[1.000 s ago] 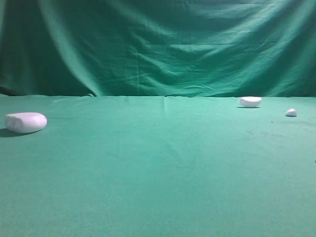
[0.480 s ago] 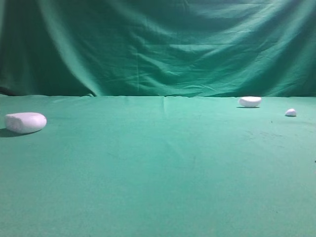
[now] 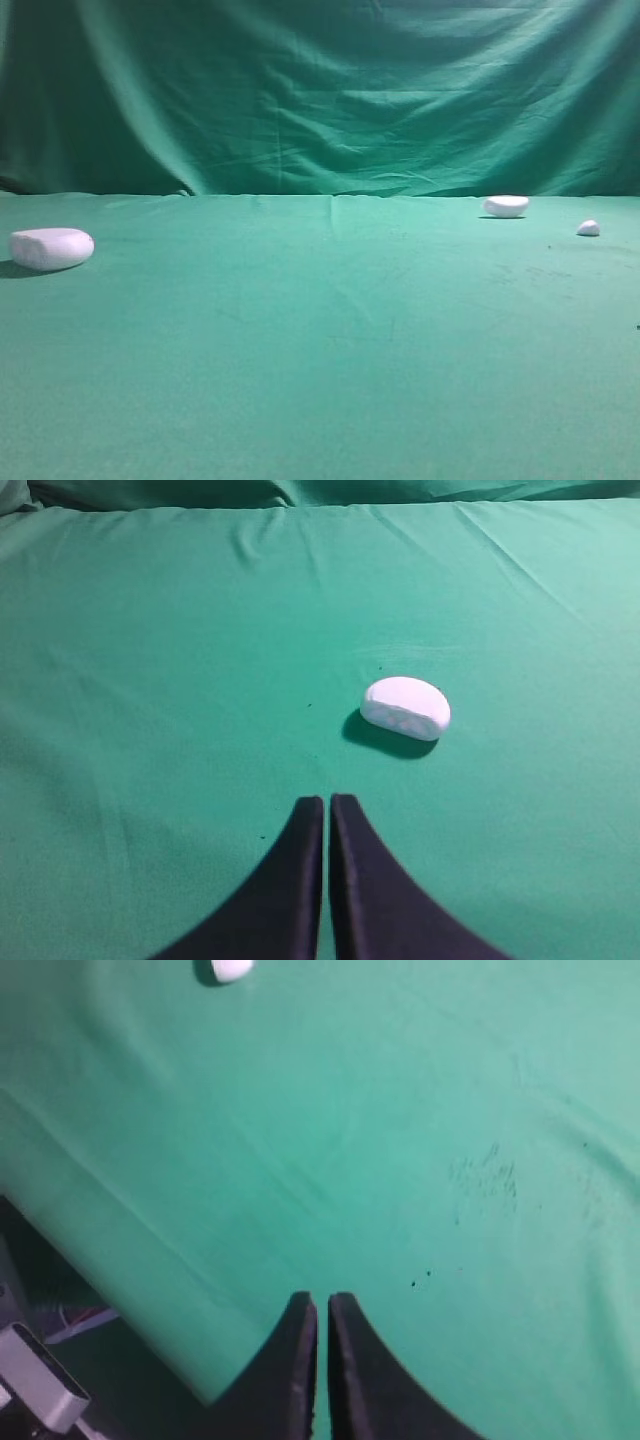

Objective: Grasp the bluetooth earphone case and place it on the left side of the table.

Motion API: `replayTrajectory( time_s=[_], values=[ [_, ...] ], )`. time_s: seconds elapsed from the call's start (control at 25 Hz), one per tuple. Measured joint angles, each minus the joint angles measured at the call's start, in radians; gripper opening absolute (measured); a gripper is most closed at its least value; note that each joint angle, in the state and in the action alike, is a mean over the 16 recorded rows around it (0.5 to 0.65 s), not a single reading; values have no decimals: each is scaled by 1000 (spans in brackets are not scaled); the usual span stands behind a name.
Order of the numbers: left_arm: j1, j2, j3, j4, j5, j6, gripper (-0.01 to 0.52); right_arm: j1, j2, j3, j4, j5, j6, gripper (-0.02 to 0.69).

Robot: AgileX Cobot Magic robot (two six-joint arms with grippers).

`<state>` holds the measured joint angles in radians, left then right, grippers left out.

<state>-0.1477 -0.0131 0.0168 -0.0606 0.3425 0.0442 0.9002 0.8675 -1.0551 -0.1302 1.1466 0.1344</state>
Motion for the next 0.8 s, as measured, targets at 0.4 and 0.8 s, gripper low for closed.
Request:
replayTrajectory(
  time_s=[0.4, 0.8],
  values=[
    [0, 0, 0, 0, 0, 0, 0, -132, -301, 381, -29, -425, -49, 0],
    [0, 0, 0, 0, 0, 0, 0, -486, -659, 861, -42, -842, -48, 0]
  ],
)
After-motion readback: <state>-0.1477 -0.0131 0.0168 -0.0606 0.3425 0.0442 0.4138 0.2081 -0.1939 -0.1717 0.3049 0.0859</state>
